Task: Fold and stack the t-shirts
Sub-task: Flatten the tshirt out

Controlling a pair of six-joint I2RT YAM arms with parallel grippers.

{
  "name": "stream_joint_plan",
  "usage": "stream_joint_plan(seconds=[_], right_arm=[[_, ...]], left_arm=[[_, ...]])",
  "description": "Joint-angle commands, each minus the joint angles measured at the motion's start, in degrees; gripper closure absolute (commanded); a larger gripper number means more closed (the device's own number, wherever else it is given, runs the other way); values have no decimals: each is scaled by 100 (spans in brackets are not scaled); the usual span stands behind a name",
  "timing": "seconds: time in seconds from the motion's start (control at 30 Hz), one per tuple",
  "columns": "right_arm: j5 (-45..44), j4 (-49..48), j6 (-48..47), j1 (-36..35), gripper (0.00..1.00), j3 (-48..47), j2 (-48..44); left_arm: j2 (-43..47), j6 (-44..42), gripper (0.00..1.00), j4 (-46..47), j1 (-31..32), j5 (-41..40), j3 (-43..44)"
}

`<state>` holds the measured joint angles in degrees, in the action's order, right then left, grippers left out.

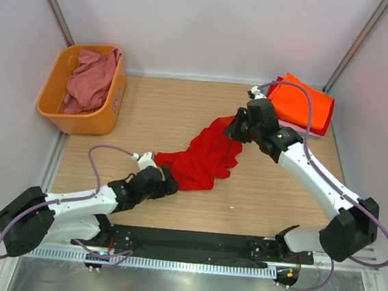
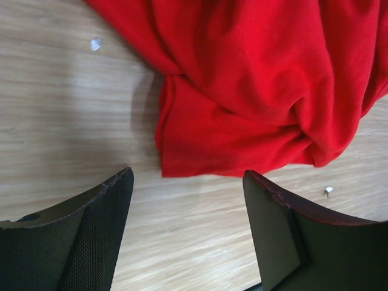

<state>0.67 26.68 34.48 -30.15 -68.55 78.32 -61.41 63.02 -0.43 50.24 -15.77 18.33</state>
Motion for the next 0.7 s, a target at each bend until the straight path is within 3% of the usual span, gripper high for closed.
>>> stream_joint_plan(seconds=[0.0, 0.1, 0.2, 0.33, 0.37, 0.57, 0.67], right_arm=[[-40, 250, -126, -26, 98, -18, -300], [-40, 268, -135, 18, 98, 96, -423], [-5, 242, -108, 88, 99, 211, -519], [12, 312, -126, 176, 98, 255, -625], [12, 329, -143, 202, 98, 237, -643], [-40, 777, -275, 413, 98, -43, -968], [-40, 1041, -302, 457, 98, -298, -1169]], left_arm=[[-668, 61, 25, -274, 12, -23, 83], [-1125, -53, 30, -204, 21, 100, 285], [-1469, -168, 42, -186, 21, 206, 461], [-1436, -212, 75, -203, 30, 250, 488], [-1366, -203, 78, -247, 39, 241, 462], [65, -71, 80, -1589, 328, -347, 628], [916, -88, 89, -2635, 417, -628, 970]])
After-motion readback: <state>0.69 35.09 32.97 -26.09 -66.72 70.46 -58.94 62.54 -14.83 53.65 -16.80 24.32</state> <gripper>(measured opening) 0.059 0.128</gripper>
